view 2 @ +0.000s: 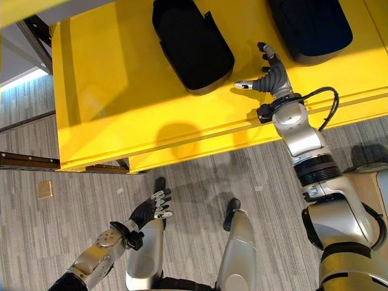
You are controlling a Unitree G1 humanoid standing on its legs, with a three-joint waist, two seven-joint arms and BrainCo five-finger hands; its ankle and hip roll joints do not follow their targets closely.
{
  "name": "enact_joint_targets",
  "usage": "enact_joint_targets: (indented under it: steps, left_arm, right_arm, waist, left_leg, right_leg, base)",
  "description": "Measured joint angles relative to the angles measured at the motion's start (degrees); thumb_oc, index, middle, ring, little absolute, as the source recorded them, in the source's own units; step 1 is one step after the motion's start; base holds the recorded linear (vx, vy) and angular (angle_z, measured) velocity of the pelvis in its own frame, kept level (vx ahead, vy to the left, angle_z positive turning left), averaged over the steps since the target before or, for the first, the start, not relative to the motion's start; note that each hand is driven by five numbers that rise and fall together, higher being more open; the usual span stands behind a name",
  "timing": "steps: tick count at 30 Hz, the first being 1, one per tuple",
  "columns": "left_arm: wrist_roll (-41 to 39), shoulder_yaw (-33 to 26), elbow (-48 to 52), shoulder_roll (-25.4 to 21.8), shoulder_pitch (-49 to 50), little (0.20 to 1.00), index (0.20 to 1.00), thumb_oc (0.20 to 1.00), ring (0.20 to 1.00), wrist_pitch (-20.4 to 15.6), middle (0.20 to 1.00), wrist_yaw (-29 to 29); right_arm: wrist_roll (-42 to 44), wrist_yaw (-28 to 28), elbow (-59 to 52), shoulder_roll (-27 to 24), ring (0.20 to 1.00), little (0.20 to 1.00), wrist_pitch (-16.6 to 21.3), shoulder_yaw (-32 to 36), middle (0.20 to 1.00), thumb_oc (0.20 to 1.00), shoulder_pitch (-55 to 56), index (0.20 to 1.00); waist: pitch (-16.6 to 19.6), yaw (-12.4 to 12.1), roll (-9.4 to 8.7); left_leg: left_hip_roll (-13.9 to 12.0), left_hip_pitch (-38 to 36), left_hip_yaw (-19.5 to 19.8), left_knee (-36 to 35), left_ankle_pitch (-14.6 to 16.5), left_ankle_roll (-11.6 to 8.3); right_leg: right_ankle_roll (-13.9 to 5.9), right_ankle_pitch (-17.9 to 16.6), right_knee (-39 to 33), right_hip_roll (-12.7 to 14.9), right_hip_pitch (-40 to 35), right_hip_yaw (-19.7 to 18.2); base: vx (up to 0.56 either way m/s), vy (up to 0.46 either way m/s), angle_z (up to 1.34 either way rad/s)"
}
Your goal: Move parts from the plastic box to the shelf.
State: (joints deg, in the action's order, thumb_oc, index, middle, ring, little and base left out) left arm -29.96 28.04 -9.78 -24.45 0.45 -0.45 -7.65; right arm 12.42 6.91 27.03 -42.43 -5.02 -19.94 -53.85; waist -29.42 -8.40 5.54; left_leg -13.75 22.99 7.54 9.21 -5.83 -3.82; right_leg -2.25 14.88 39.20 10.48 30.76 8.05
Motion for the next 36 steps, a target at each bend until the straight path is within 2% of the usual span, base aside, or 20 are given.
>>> enact_joint_targets:
  steps: [8, 19, 24, 30, 36]
  left_arm:
    - [-0.04, -0.87, 0.07, -1.37, 0.01, 1.0, 1.0, 1.0, 1.0, 0.14, 1.0, -0.67]
    - [-0.05, -1.14, 0.6, -2.63, 0.57, 1.0, 1.0, 1.0, 1.0, 0.14, 1.0, -0.87]
    - [-0.19, -1.18, 1.78, -3.69, 0.78, 1.0, 1.0, 1.0, 1.0, 0.15, 1.0, -1.17]
    - [-0.24, -1.26, 1.82, -3.74, 1.46, 1.0, 1.0, 1.0, 1.0, 0.14, 1.0, -1.17]
    - [-0.24, -1.72, 1.84, -3.74, 1.63, 1.0, 1.0, 1.0, 1.0, 0.1, 1.0, -1.17]
  right_arm:
    - [9.72, -2.29, 1.72, -0.39, 1.0, 1.0, -3.27, 1.87, 1.0, 1.0, -1.91, 1.0]
    - [8.68, -9.22, 4.86, -1.29, 1.0, 1.0, -6.22, 0.74, 1.0, 1.0, -5.16, 1.0]
    - [6.33, -13.16, 4.74, -2.71, 1.0, 1.0, -6.74, -3.03, 1.0, 1.0, -7.58, 1.0]
    - [4.74, -15.86, 1.69, -3.46, 1.0, 1.0, -7.5, -5.81, 1.0, 1.0, -8.72, 1.0]
    - [4.86, -16.59, -1.49, -1.44, 1.0, 1.0, -8.0, -6.3, 1.0, 1.0, -7.93, 1.0]
  waist:
    - [0.01, -0.31, -0.22]
    - [0.2, -0.59, -1.33]
    - [0.2, -0.65, -1.46]
    - [0.21, -0.63, -1.45]
    - [0.22, -0.64, -1.44]
  left_leg:
    - [0.0, 0.04, 0.11, 0.26, -0.01, -0.02]
    - [0.02, 0.99, 0.77, 0.96, 0.29, 0.21]
    - [0.02, 1.41, 0.89, 1.14, 0.34, 0.14]
    - [0.02, 1.57, 0.9, 1.29, 0.13, -0.19]
    - [0.02, 1.67, 0.91, 1.76, 0.14, -0.19]
  right_leg:
    - [0.0, 0.16, 0.06, 0.0, -0.05, 0.06]
    - [0.2, 0.31, 0.69, 0.16, 0.3, 0.68]
    - [0.43, 0.47, 1.38, 0.2, 0.94, 0.67]
    - [0.63, 0.54, 1.5, 0.2, 1.04, 0.75]
    - [0.72, 0.7, 1.86, 0.2, 1.01, 0.83]
  base:
    - [0.0, 0.0, 0.0]
    - [0.0, -0.009, 0.02]
    - [0.0, 0.0, 0.0]
    - [0.0, 0.0, 0.0]
    - [0.0, 0.0, 0.0]
